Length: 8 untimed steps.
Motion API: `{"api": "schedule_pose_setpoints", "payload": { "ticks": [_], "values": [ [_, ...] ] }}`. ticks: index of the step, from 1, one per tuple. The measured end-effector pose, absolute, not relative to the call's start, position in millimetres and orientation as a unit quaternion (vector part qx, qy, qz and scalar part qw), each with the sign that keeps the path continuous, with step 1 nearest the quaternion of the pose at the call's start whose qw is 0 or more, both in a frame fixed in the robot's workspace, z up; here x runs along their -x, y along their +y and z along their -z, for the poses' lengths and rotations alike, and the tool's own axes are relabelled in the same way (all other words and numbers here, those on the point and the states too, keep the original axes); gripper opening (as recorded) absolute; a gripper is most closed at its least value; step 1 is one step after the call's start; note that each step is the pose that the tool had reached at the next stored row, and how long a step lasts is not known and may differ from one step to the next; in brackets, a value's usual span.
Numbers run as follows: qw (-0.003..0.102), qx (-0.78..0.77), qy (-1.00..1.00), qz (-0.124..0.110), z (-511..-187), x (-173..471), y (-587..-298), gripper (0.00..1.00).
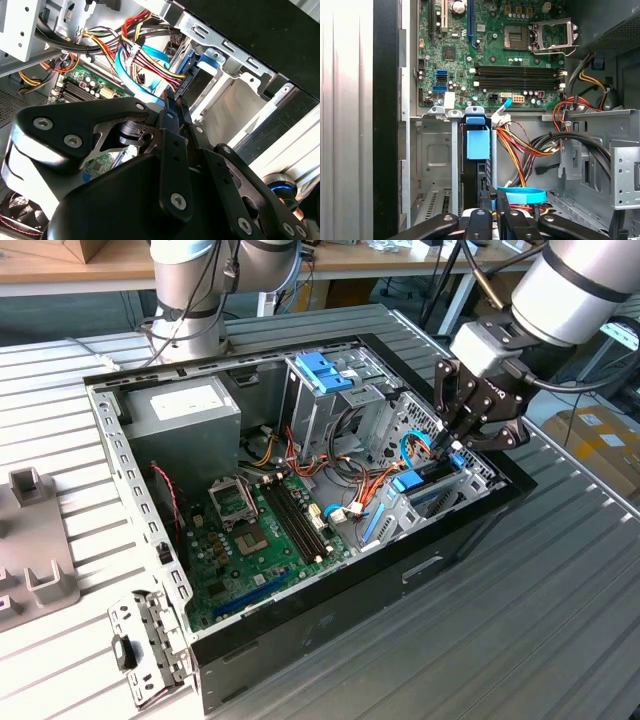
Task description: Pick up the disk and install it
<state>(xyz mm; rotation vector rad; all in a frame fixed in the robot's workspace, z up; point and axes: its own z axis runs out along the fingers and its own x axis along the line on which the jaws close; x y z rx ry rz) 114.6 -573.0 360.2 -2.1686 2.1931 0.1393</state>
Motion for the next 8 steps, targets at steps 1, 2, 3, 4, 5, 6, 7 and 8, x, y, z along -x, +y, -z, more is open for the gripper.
{"api": "schedule_pose_setpoints", "payload": {
  "ticks": [1, 2, 3, 4, 5, 6, 7, 8],
  "values": [
    [0.027, 0.702, 0.71, -0.045, -360.0, -114.5, -573.1, 0.16],
    [0.027, 0.702, 0.71, -0.045, -359.9, -114.5, -573.2, 0.16],
    [0.027, 0.702, 0.71, -0.045, -359.6, -114.5, -573.3, 0.16],
    [0.027, 0.702, 0.71, -0.045, -359.3, -114.5, -573.3, 0.16],
    [0.027, 0.702, 0.71, -0.045, -359.1, -114.5, -573.4, 0.16],
    [0.027, 0.702, 0.71, -0.045, -358.9, -114.5, -573.5, 0.16],
    [0.027, 0.702, 0.71, -0.045, -358.6, -114.5, -573.5, 0.16],
    [0.027, 0.702, 0.71, -0.045, -358.3, -114.5, -573.6, 0.16]
  ]
}}
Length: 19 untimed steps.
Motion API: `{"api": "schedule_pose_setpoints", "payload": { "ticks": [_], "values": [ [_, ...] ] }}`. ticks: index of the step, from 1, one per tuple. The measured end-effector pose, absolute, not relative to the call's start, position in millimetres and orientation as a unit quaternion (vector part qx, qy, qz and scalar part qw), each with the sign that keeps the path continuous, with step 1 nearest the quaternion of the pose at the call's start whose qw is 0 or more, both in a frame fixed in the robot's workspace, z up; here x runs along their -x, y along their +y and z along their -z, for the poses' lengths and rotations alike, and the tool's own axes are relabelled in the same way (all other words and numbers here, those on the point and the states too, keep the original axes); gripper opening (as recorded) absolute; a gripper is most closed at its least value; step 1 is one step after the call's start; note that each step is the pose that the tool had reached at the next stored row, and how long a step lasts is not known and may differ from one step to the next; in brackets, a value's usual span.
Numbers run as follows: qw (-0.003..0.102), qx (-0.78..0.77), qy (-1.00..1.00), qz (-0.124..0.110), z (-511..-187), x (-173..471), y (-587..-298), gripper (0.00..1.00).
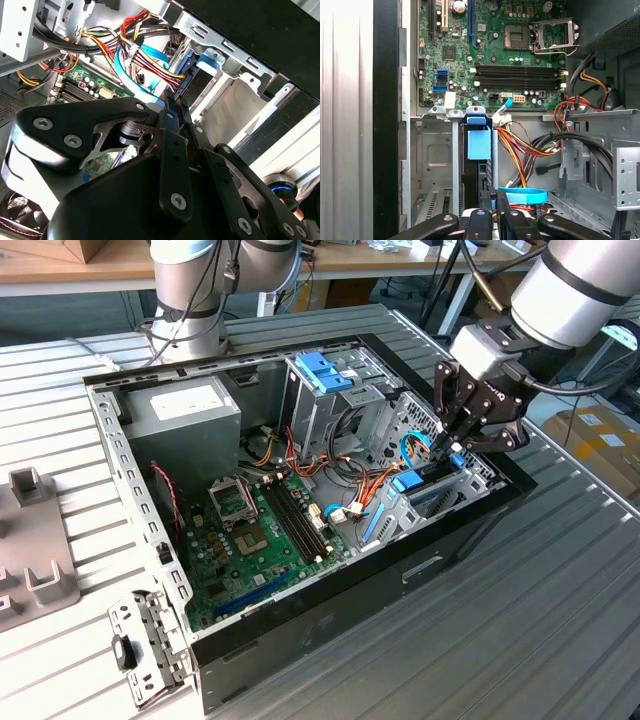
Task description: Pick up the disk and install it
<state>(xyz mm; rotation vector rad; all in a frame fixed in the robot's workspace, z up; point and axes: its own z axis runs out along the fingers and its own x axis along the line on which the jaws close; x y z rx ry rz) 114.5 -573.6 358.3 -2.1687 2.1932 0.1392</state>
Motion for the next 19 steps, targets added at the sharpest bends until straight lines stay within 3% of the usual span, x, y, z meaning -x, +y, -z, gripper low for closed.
{"api": "schedule_pose_setpoints", "payload": {
  "ticks": [19],
  "values": [
    [0.027, 0.702, 0.71, -0.045, -352.2, -114.5, -577.7, 0.16]
  ]
}}
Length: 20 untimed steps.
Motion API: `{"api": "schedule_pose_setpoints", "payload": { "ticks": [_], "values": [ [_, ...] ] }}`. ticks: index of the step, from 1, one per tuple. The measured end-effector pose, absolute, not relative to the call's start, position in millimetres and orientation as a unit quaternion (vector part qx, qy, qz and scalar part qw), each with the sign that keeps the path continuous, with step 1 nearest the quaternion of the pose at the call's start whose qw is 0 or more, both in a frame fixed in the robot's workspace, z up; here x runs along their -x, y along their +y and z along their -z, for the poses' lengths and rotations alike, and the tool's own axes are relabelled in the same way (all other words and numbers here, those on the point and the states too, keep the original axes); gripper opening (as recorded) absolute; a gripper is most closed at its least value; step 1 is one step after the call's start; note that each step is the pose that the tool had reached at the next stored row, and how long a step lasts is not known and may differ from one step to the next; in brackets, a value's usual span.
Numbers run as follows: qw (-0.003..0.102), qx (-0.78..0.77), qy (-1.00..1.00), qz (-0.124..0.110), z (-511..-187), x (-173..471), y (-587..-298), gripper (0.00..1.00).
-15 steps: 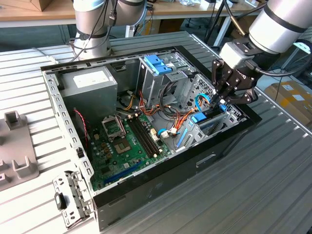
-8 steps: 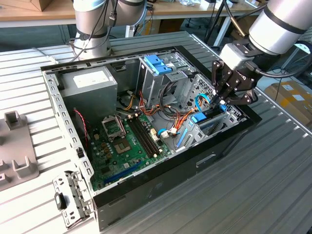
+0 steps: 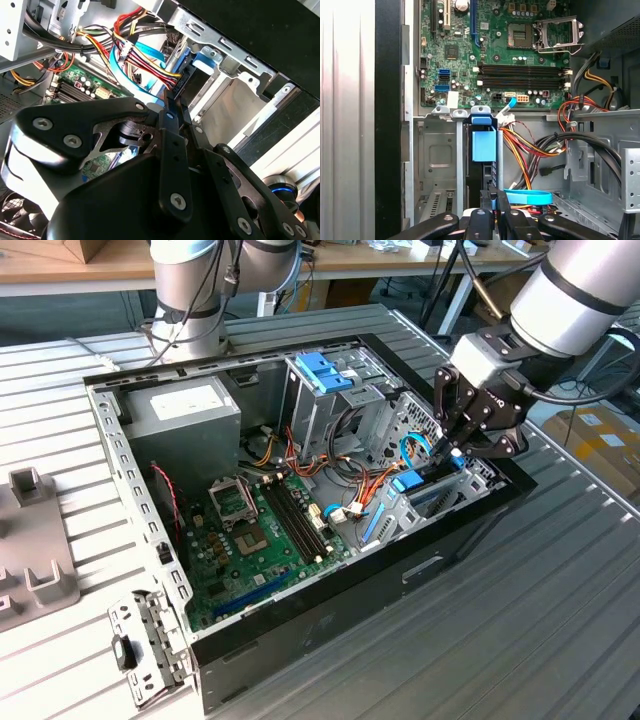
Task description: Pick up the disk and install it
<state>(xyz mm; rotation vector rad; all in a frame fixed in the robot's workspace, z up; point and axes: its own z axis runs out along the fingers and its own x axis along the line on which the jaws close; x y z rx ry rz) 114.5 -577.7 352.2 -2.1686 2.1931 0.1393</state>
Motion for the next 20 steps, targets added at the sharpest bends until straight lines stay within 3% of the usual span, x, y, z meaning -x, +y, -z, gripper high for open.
{"api": "schedule_pose_setpoints", "payload": {
  "ticks": [20],
  "values": [
    [0.027, 0.702, 0.71, -0.045, -347.4, -114.5, -580.4, 0.16]
  ]
}}
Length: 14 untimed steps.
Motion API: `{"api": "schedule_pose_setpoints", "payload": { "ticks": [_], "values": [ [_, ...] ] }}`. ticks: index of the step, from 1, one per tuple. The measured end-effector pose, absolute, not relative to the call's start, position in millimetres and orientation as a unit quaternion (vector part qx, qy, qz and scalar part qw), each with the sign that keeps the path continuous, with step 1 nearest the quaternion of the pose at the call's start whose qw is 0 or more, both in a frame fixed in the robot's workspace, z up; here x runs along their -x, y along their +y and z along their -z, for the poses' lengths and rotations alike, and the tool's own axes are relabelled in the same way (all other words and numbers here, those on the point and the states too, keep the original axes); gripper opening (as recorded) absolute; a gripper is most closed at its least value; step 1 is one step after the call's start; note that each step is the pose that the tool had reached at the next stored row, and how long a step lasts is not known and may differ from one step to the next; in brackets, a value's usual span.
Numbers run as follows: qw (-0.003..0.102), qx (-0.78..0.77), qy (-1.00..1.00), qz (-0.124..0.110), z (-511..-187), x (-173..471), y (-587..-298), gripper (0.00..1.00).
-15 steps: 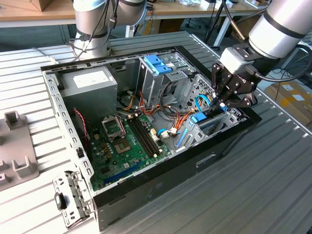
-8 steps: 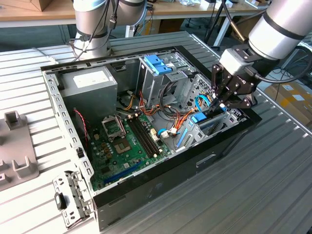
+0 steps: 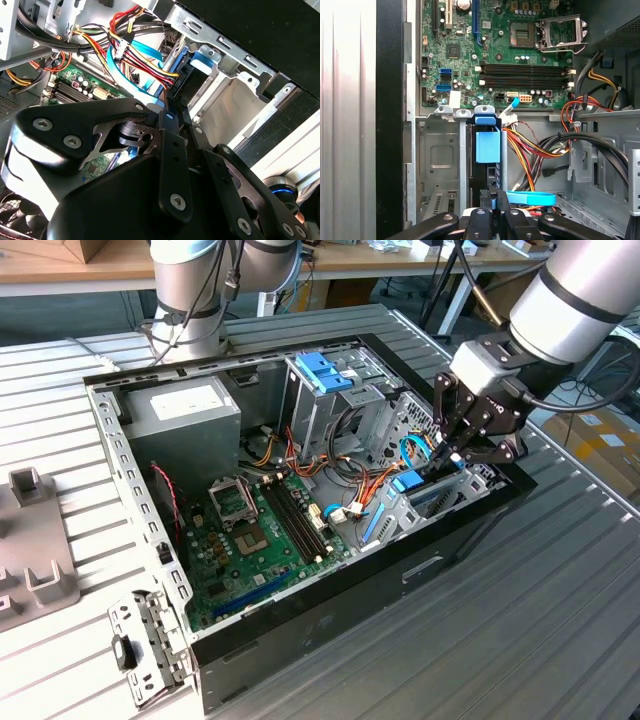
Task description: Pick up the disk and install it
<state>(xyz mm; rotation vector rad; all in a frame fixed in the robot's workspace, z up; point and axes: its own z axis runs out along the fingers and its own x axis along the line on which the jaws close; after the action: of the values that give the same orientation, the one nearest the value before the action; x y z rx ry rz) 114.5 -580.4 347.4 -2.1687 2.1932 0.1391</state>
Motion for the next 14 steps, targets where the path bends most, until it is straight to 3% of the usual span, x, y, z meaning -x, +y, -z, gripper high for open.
{"api": "schedule_pose_setpoints", "payload": {
  "ticks": [14],
  "values": [
    [0.027, 0.702, 0.71, -0.045, -344.5, -114.3, -581.0, 0.16]
  ]
}}
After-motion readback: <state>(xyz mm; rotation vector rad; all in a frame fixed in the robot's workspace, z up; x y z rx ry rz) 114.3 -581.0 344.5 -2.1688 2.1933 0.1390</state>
